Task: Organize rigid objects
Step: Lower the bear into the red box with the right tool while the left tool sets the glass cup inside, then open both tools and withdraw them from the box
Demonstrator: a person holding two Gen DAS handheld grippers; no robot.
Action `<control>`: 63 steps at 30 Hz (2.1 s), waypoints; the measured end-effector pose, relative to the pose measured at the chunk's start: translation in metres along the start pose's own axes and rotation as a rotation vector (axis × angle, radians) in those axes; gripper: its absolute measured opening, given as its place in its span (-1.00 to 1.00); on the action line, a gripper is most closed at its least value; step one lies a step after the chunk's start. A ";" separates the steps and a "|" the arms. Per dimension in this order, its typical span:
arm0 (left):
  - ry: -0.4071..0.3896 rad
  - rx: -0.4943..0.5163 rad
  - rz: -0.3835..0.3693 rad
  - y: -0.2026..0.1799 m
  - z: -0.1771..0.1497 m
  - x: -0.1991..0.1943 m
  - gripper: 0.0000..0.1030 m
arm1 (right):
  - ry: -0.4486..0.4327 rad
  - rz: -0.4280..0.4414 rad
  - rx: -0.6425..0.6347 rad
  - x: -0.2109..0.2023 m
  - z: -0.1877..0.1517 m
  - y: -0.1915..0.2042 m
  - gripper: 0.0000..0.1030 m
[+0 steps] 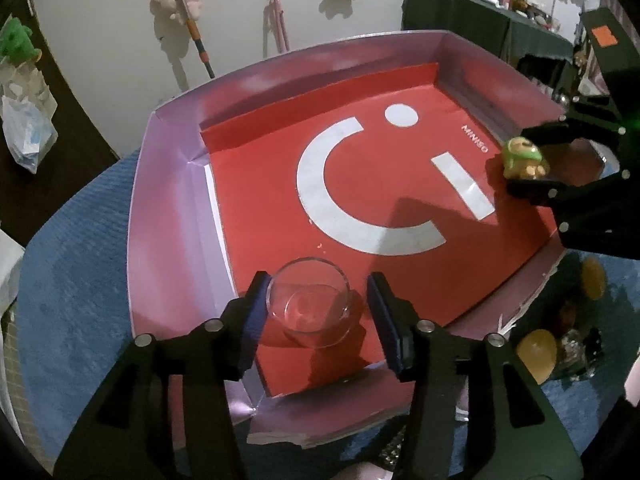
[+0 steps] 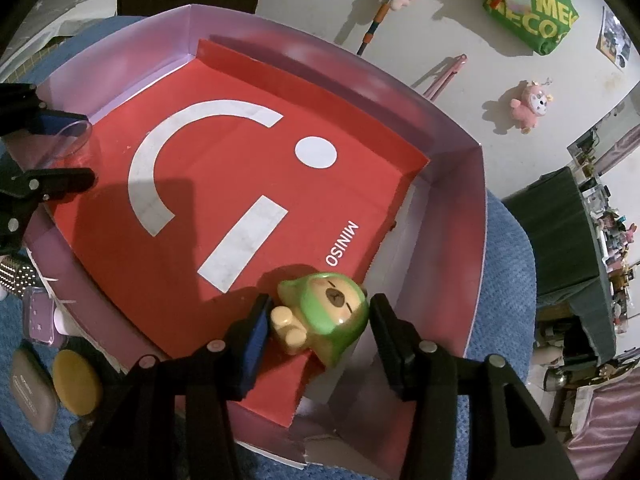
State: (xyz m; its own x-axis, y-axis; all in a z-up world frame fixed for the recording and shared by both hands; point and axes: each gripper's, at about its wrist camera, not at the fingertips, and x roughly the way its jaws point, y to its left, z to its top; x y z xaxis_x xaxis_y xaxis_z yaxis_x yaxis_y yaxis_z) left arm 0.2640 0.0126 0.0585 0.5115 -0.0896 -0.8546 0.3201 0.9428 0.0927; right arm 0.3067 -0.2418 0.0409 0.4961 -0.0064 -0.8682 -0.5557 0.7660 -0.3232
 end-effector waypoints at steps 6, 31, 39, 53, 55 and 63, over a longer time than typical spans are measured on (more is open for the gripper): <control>-0.127 -0.028 0.010 0.000 -0.001 -0.028 0.45 | -0.028 0.021 0.034 -0.012 -0.001 -0.007 0.25; -0.648 -0.159 0.004 -0.025 -0.090 -0.179 0.87 | -0.596 0.048 0.237 -0.197 -0.086 0.018 1.00; -0.722 -0.159 0.063 -0.053 -0.130 -0.191 0.94 | -0.664 0.016 0.280 -0.205 -0.130 0.052 1.00; -0.618 -0.214 0.107 -0.077 -0.174 -0.130 0.94 | -0.585 0.005 0.472 -0.129 -0.182 0.074 1.00; -0.602 -0.220 0.105 -0.081 -0.178 -0.123 0.94 | -0.573 0.006 0.490 -0.120 -0.186 0.079 1.00; -0.536 -0.284 0.076 -0.077 -0.187 -0.103 0.94 | -0.533 -0.023 0.489 -0.103 -0.193 0.090 1.00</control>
State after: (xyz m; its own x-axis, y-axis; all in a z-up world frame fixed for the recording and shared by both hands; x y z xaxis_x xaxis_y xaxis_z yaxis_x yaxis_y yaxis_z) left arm 0.0375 0.0096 0.0437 0.8784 -0.0980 -0.4678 0.0796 0.9951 -0.0590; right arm 0.0766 -0.2962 0.0283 0.8314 0.1933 -0.5210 -0.2416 0.9700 -0.0256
